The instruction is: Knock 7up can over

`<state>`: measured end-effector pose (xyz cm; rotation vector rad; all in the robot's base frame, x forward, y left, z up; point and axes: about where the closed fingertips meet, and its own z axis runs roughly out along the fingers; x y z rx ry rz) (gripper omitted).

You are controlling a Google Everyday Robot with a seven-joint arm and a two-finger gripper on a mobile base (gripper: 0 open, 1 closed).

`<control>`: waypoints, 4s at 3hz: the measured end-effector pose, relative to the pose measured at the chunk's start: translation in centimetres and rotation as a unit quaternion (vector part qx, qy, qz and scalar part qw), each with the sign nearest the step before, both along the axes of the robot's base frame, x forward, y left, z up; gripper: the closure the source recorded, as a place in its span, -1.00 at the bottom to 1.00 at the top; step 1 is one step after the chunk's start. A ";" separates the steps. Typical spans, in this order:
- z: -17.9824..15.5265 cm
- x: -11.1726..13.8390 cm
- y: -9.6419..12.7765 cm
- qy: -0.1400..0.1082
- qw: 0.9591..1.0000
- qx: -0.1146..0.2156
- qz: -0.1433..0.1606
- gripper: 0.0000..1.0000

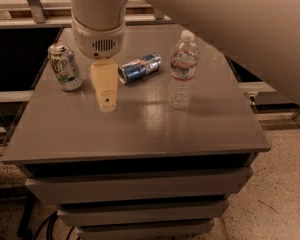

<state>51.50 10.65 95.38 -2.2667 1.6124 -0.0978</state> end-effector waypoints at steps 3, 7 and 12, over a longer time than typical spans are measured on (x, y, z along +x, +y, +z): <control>-3.0 1.3 1.9 -0.001 0.997 0.078 0.004 -1.00; -4.2 1.2 7.3 0.004 0.981 0.166 0.097 -1.00; -5.4 -0.4 11.1 0.040 0.965 0.189 0.176 -1.00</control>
Offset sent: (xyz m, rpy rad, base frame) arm 0.0185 0.0219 -0.0363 0.1750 0.0116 0.0221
